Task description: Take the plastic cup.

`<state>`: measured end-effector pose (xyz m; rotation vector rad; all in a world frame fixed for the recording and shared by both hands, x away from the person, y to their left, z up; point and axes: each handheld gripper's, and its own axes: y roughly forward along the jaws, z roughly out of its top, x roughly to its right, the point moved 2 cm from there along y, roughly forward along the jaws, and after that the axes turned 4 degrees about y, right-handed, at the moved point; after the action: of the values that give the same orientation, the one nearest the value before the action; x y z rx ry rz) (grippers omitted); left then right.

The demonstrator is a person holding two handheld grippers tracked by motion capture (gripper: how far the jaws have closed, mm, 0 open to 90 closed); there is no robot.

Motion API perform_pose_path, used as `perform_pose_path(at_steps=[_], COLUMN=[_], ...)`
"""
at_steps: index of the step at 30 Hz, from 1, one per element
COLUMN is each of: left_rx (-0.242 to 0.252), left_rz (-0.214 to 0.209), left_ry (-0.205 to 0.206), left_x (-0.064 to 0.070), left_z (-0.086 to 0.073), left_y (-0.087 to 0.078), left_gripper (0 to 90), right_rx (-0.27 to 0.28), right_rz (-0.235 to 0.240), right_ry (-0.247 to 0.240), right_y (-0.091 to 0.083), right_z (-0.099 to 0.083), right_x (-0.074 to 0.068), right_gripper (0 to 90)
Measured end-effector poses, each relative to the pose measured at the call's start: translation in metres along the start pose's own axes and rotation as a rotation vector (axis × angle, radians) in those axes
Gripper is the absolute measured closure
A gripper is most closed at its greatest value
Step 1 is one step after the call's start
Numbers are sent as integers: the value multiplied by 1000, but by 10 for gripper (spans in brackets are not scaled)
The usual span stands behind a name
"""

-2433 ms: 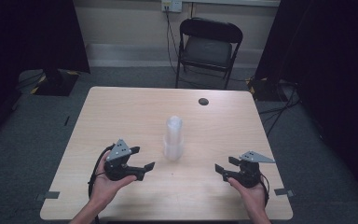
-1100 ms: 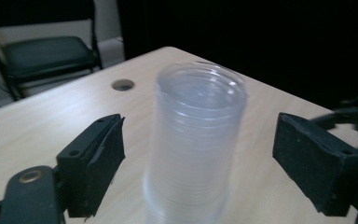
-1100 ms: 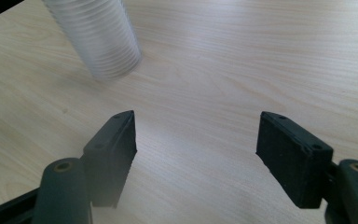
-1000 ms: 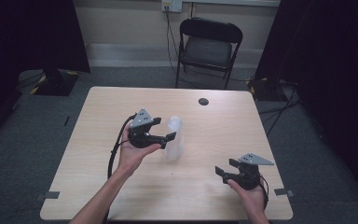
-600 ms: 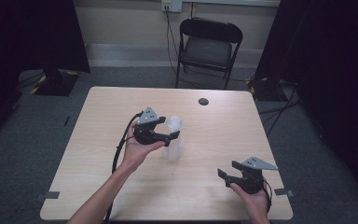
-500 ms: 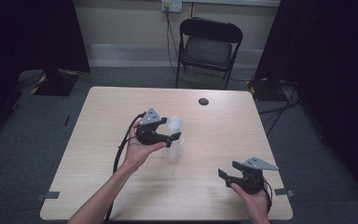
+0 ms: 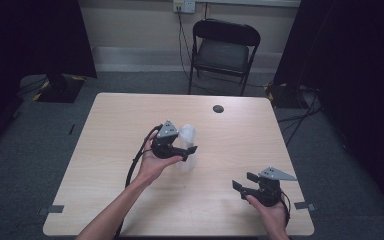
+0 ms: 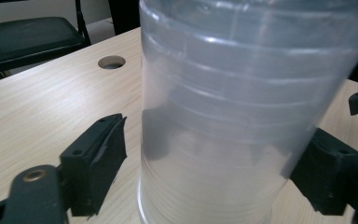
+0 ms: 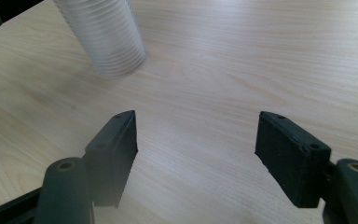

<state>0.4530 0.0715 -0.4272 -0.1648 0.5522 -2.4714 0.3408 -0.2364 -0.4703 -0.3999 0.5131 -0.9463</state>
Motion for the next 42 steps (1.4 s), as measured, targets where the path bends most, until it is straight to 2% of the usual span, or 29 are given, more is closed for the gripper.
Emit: perform_pose_path(at_steps=[7, 9, 11, 12, 16, 18, 30, 33, 42], left_rx=[5, 3, 7, 16, 14, 24, 75, 70, 105], left_rz=[-4, 3, 6, 2, 12, 22, 28, 12, 30], left_ry=[16, 42, 31, 28, 37, 23, 23, 18, 12], left_x=[3, 5, 5, 5, 4, 3, 7, 8, 8], left_z=[0, 0, 0, 0, 1, 2, 11, 13, 21], left_y=[5, 4, 4, 4, 3, 1, -7, -8, -15], left_gripper=[174, 250, 261, 299, 301, 302, 306, 308, 310], right_rx=[-8, -9, -7, -10, -13, -11, -14, -18, -18], right_rz=[7, 7, 6, 5, 6, 3, 8, 7, 12], right_ry=[-7, -5, -9, -7, -6, -8, -5, -1, -5], right_y=[3, 2, 2, 2, 2, 2, 2, 2, 3], right_z=[0, 0, -1, -2, -2, -2, -3, -2, -2], right_x=[-1, -1, -1, 0, 0, -1, -3, -2, -2], right_gripper=[292, 306, 310, 310, 310, 311, 314, 314, 314])
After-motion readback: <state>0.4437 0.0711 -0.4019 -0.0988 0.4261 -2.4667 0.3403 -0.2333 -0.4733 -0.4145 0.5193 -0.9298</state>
